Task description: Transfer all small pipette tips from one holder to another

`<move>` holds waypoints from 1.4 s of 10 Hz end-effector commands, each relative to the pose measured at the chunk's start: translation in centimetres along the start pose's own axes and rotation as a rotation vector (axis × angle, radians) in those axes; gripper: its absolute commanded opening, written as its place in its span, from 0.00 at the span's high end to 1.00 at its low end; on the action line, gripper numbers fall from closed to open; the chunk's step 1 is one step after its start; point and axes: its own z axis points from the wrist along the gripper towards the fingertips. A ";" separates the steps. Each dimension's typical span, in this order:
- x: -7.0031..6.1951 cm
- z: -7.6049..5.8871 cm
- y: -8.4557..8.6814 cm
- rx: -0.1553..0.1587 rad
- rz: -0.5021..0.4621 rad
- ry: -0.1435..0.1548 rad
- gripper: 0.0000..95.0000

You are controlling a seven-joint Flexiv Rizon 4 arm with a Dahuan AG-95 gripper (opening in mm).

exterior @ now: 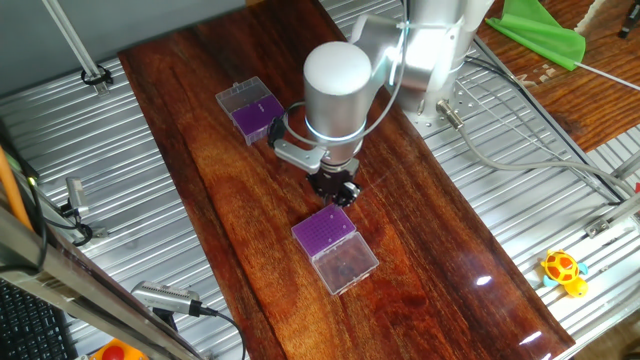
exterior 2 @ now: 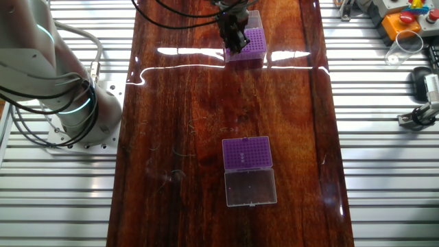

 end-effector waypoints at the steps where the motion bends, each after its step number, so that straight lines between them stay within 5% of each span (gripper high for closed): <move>1: 0.0 0.1 0.0 0.003 -0.003 0.001 0.80; 2: 0.1 0.2 0.0 0.005 -0.003 0.001 1.00; 10: 0.2 0.7 0.2 0.008 -0.005 -0.002 1.00; 11: 0.2 0.7 0.2 0.007 -0.006 -0.003 0.80; 14: 0.2 0.7 0.2 0.006 -0.007 -0.004 0.80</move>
